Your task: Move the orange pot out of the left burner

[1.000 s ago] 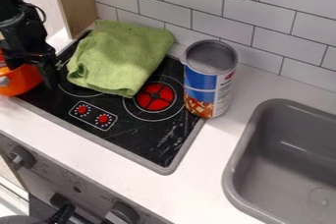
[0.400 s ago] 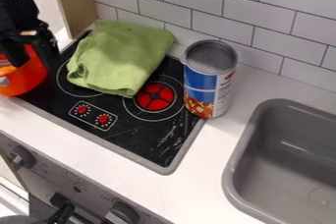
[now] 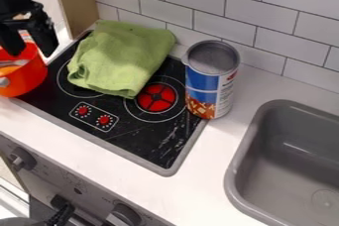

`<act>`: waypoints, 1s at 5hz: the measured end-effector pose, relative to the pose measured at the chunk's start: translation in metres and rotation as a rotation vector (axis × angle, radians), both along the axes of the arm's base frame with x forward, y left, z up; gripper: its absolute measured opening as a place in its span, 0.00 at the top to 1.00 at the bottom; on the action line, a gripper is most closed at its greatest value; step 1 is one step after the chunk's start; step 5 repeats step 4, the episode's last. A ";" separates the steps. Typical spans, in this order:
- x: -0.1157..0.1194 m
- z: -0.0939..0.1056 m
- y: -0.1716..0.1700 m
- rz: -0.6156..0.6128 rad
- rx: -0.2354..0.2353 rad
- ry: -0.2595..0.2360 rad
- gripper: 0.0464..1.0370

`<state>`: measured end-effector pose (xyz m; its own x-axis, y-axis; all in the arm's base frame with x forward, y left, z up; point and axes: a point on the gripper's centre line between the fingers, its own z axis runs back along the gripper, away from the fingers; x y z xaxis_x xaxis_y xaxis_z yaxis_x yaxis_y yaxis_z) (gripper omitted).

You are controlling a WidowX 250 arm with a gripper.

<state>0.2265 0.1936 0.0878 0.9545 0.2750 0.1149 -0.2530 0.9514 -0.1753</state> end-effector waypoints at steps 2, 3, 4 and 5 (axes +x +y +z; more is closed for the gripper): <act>-0.004 0.012 -0.020 0.038 0.042 0.017 0.04; 0.000 0.016 -0.057 0.019 0.063 -0.038 0.04; 0.008 0.019 -0.076 0.066 0.099 -0.091 0.04; 0.008 0.019 -0.076 0.066 0.099 -0.091 0.04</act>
